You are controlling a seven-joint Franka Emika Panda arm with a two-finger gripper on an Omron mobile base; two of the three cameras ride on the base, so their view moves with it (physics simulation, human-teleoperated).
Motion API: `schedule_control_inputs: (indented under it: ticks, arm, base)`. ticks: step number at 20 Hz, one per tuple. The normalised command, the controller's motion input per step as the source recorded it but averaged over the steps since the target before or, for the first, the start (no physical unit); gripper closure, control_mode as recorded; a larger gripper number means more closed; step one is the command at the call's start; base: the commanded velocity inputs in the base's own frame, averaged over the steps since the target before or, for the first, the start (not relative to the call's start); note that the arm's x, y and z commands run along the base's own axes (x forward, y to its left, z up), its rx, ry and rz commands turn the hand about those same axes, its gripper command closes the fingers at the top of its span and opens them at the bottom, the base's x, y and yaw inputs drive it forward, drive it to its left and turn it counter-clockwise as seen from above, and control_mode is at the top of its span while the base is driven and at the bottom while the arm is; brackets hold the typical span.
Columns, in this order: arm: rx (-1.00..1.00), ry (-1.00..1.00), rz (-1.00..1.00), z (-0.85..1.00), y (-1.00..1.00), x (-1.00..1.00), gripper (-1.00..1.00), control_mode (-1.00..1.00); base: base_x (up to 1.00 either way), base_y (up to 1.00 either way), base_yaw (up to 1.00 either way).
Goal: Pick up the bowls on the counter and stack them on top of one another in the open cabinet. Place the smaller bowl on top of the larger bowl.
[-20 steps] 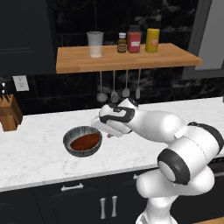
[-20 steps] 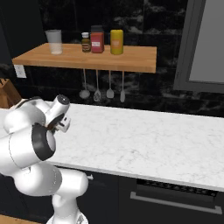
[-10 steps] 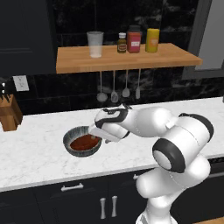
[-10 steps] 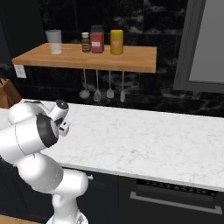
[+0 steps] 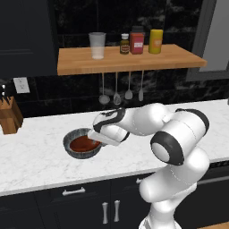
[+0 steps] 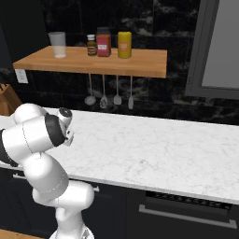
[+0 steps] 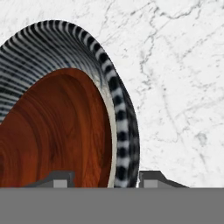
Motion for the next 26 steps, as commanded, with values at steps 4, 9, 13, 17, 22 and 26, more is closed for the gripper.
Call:
schedule_control_inputs:
  ticks: [4, 9, 13, 17, 22, 26]
  arm:
    - [0.0, 0.0, 0.0, -0.01, 0.05, -0.03, 1.0, -1.0]
    - [0.0, 0.02, -0.12, 0.14, -0.15, -0.52, 1.0, -1.0]
    - [0.0, -0.06, -0.21, 0.64, -0.38, -0.6, 1.0, -1.0]
    - [0.0, -0.06, -0.24, 0.92, -0.39, -0.46, 1.0, -1.0]
    - [-0.01, 0.0, -0.33, 0.75, -0.46, -0.28, 1.0, -1.0]
    - [-0.02, 0.0, -0.37, 0.71, -0.49, -0.25, 1.0, -1.0]
  base:
    - [0.0, 0.0, 0.0]
    - [0.0, 0.0, 0.0]
    - [0.0, 0.0, 0.0]
    - [0.0, 0.0, 0.0]
    - [0.0, 0.0, 0.0]
    - [0.0, 0.0, 0.0]
